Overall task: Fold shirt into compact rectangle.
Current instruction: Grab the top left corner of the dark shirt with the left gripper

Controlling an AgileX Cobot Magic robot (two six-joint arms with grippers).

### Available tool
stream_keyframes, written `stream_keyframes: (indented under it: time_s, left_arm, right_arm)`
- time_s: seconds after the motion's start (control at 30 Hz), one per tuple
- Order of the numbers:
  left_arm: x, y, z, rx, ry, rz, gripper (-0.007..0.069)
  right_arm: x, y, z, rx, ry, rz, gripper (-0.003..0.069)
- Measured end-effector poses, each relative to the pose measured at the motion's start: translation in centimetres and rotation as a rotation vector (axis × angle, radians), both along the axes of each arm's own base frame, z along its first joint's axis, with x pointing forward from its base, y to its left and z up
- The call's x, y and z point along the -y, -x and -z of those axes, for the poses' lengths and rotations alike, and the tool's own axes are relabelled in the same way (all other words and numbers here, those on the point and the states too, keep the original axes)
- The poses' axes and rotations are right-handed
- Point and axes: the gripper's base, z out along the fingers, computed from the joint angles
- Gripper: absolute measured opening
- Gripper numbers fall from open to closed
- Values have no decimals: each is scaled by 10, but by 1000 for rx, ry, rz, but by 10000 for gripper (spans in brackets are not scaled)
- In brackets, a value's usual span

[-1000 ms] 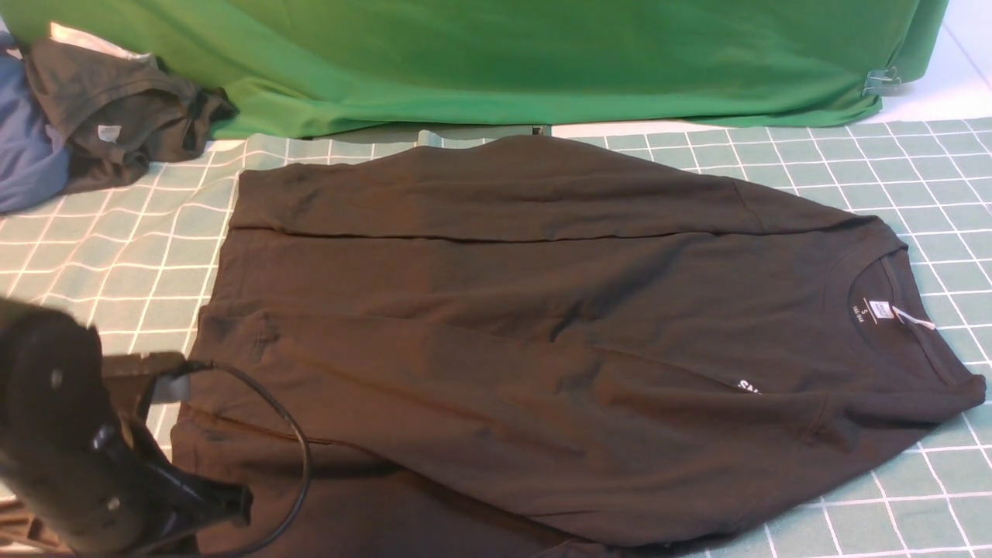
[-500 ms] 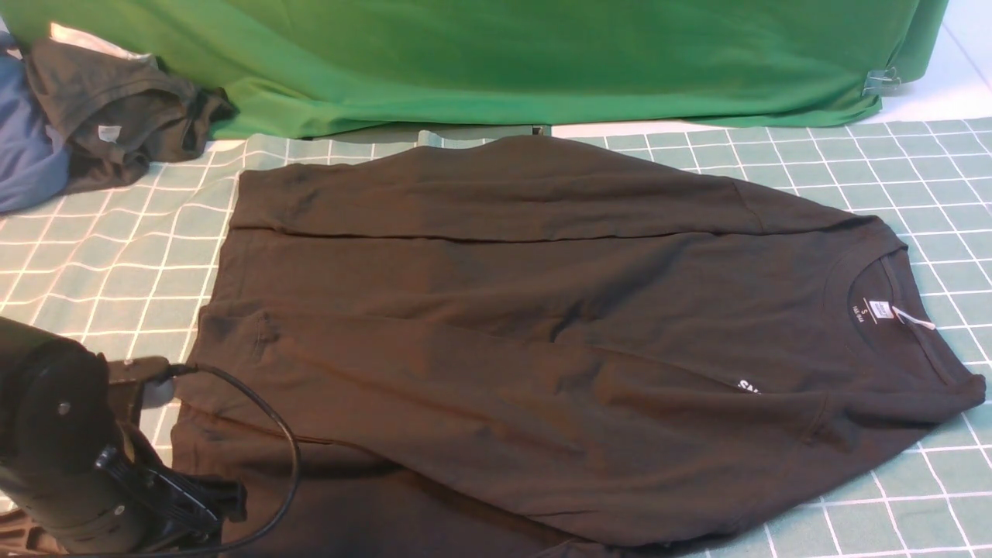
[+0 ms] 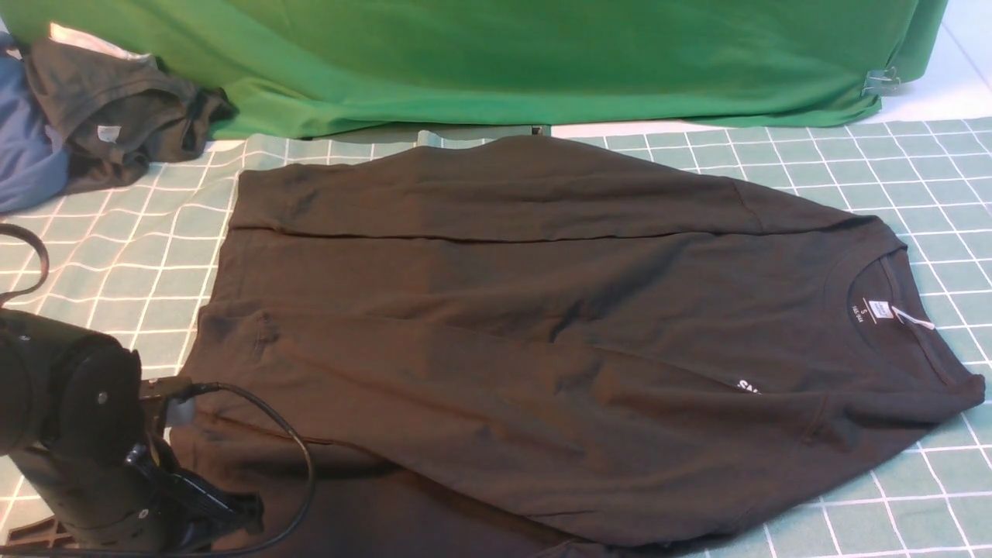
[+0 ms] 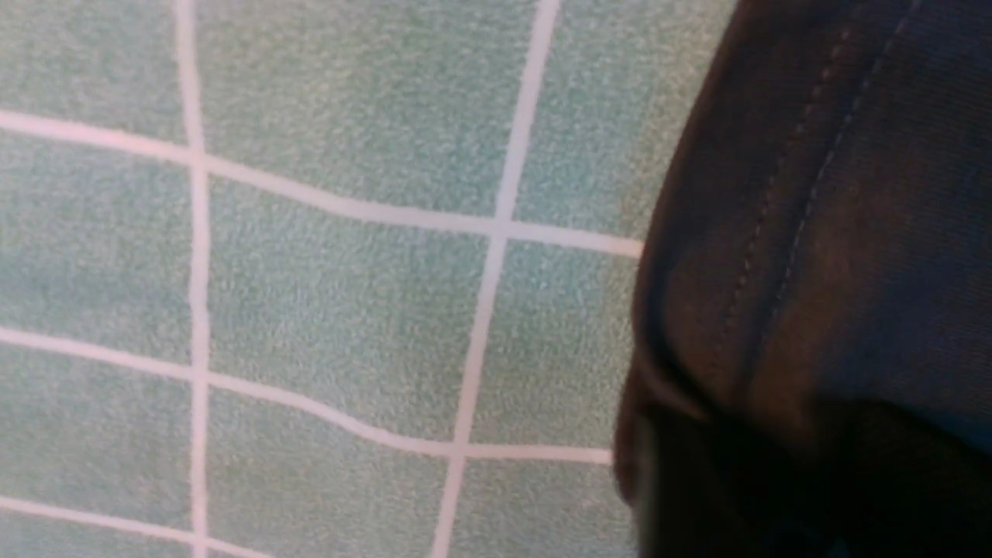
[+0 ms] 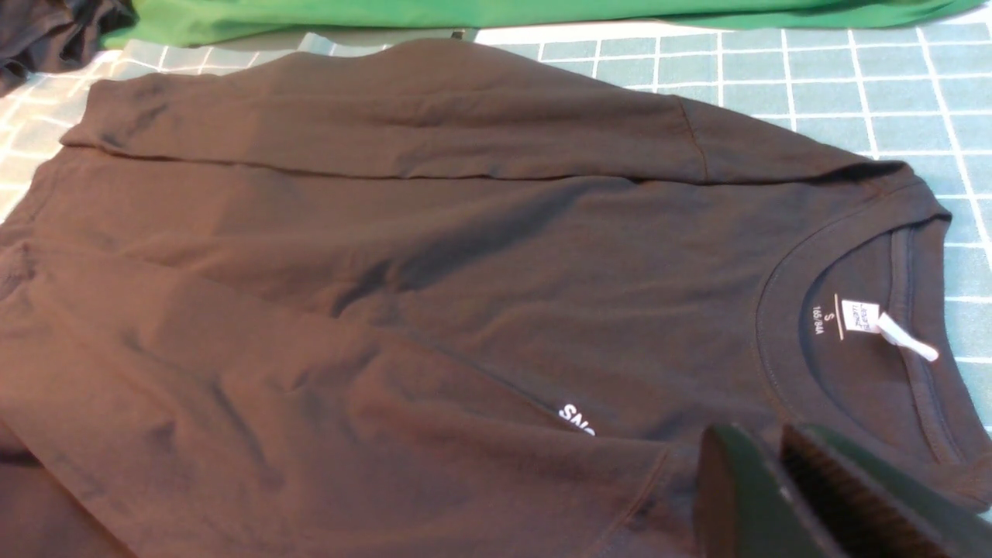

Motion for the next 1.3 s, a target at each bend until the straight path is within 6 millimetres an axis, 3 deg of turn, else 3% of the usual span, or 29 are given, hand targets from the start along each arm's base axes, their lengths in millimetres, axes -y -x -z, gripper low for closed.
stream_keyframes:
  time_s: [0.07, 0.17, 0.4, 0.53, 0.83, 0.9, 1.07, 1.2, 1.3]
  left_arm:
    - [-1, 1, -1, -14, -4, 34, 64]
    - [-2, 12, -5, -83, -2, 68, 20]
    - [-6, 42, -43, -84, 3, 82, 13]
    - [-8, 55, -59, -22, 14, 80, 13]
    - [-8, 66, -72, 65, 41, 74, 13]
    - [-8, 66, -73, 65, 41, 78, 13]
    - [-8, 66, -73, 64, 41, 80, 13]
    - [-8, 66, -73, 64, 41, 80, 13]
    - [-8, 66, -73, 64, 41, 82, 13]
  right_arm:
    - [0, 0, 0, -1, 2, -3, 75]
    - [-2, 1, 3, -74, 20, -41, 76]
    - [-11, -9, 4, -327, 113, -211, 82]
    - [-13, -18, -2, -369, 165, -293, 82]
    - [-33, -30, 16, -464, 271, -563, 108]
    - [-45, -35, 22, -482, 283, -620, 144]
    - [-89, -44, 50, -506, 421, -772, 347]
    - [-113, -52, 79, -516, 621, -820, 508]
    - [-124, -55, 95, -522, 684, -847, 561]
